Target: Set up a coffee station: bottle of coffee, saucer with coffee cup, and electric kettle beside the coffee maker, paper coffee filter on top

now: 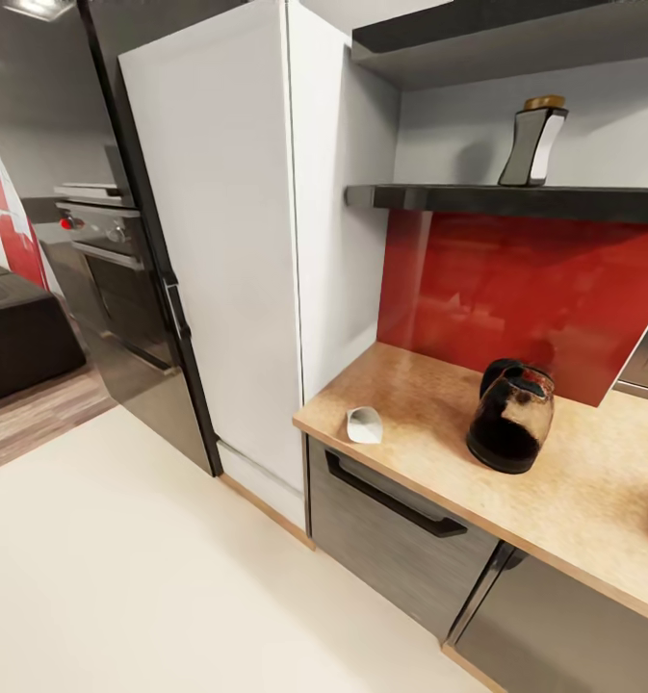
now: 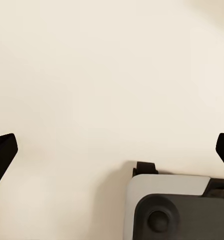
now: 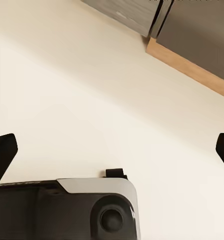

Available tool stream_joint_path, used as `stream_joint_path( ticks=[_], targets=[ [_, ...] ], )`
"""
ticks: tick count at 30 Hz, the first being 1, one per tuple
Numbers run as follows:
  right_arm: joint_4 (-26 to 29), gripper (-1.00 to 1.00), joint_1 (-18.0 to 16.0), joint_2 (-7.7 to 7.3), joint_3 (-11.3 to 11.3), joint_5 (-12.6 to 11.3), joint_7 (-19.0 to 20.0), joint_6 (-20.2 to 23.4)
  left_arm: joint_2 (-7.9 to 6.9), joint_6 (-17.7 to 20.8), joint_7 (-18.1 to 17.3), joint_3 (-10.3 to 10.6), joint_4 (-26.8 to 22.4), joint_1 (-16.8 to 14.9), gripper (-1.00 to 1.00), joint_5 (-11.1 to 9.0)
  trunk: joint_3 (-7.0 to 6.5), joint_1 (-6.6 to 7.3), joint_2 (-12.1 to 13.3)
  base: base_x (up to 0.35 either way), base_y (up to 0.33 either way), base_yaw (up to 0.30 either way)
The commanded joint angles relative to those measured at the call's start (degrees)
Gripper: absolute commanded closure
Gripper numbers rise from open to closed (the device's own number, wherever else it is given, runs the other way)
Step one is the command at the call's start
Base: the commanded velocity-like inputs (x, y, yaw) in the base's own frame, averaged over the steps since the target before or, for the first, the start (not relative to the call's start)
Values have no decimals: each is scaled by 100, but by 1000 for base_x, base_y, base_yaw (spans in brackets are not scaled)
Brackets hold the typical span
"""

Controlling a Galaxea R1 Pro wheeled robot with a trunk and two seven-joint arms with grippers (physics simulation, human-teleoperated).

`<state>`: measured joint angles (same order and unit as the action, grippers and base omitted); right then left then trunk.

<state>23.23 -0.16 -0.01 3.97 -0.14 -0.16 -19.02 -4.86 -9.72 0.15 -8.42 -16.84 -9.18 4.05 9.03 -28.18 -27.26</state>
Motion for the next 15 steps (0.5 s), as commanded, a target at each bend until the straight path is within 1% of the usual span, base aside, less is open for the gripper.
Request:
stream_joint_path(
  ticks=[1, 11, 15],
  targets=[
    [1, -100, -2, 1, 8, 0, -2, -14, 2, -22, 2, -28, 5, -5, -100, 43, -9, 20, 33, 0, 0, 0],
    [5, -100, -2, -6, 8, -3, -2, -15, 2, -22, 2, -28, 5, -5, -100, 43, -189, 240, 434, 0, 0, 0],
    [6, -100, -2, -7, 8, -3, -2, -14, 2, -22, 2, -28, 5, -5, -100, 43, -189, 240, 434, 0, 0, 0]
  ],
)
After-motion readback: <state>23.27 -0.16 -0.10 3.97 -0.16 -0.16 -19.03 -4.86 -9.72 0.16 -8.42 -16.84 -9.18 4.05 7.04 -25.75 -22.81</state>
